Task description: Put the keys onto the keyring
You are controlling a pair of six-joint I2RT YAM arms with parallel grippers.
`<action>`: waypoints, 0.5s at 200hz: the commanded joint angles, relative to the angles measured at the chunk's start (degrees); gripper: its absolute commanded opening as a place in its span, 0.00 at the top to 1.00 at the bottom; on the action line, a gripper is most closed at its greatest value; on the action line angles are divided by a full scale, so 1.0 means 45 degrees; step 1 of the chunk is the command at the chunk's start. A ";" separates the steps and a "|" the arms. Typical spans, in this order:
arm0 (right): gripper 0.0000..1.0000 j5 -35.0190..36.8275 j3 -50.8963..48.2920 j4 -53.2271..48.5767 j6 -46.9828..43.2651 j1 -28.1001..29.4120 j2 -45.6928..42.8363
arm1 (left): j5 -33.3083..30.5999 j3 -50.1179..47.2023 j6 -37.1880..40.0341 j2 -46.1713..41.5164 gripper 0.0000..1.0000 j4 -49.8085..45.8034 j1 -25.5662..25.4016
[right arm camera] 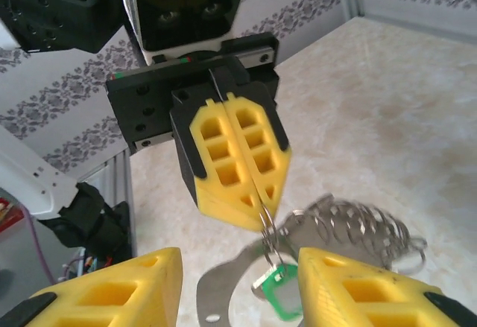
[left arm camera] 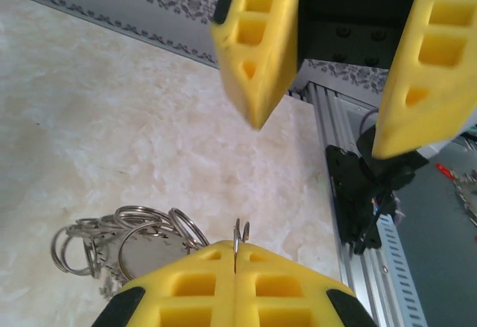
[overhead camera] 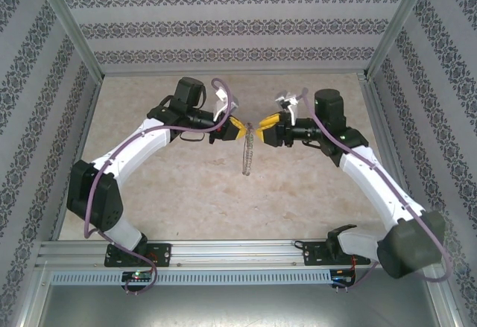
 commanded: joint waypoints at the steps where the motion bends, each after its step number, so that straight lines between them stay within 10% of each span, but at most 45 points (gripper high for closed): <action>1: 0.54 -0.0073 -0.1037 0.2343 0.1760 -0.0070 -0.0606 | -0.0173 -0.0448 -0.1405 -0.1004 1.00 0.2958 -0.0057; 100: 0.52 -0.0546 -0.1918 0.5833 0.3742 0.0496 0.0450 | 0.0004 -0.1076 -0.2932 -0.1235 1.00 0.5111 -0.0227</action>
